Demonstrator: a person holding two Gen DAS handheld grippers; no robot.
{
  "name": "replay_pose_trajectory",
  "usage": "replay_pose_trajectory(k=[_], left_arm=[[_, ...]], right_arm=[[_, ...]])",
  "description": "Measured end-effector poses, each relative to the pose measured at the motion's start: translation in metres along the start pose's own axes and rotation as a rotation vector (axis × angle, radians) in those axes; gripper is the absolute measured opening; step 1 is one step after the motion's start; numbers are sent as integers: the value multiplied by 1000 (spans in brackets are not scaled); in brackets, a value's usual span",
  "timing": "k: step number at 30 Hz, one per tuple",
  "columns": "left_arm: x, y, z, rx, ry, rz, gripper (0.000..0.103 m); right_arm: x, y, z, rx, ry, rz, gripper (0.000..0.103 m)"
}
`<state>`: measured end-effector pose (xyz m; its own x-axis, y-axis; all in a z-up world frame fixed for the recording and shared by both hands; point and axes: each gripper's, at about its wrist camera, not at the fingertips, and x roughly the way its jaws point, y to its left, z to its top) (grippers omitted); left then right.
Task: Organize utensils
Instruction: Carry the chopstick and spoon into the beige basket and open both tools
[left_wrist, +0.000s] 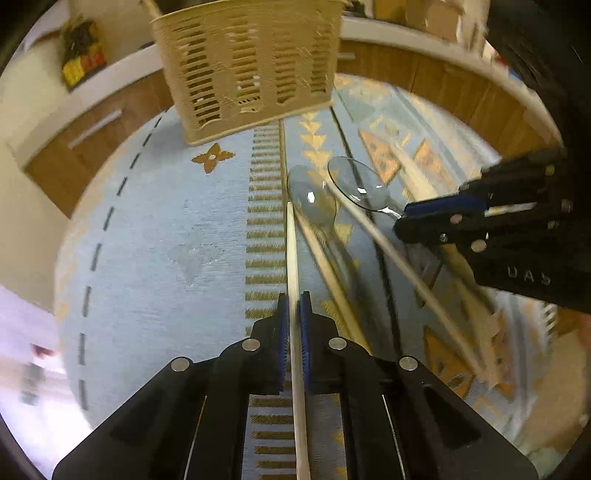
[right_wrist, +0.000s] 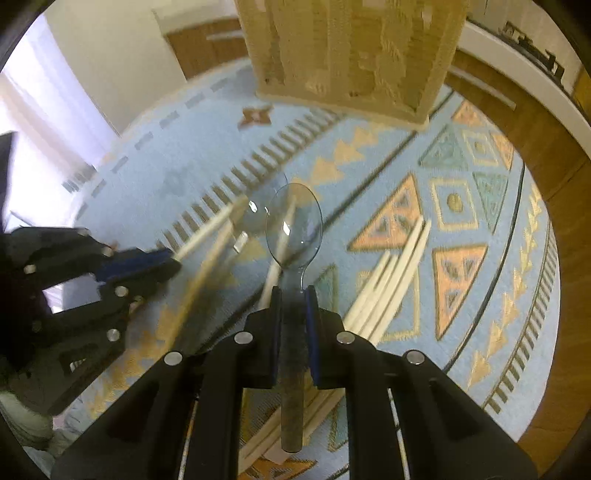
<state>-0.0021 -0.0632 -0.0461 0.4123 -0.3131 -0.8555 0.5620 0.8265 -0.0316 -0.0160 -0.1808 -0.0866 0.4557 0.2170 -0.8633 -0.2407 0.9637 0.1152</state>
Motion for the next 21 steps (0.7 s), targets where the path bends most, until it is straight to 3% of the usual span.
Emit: replay_pose_trajectory(k=[4, 11, 21], left_arm=[[-14, 14, 4, -57, -72, -78, 4], [-44, 26, 26, -116, -214, -136, 4], [-104, 70, 97, -241, -522, -210, 4]], right_arm=[[-24, 2, 4, -21, -103, 37, 10], [-55, -5, 19, -29, -240, 79, 10], [-90, -21, 64, -2, -429, 140, 10]])
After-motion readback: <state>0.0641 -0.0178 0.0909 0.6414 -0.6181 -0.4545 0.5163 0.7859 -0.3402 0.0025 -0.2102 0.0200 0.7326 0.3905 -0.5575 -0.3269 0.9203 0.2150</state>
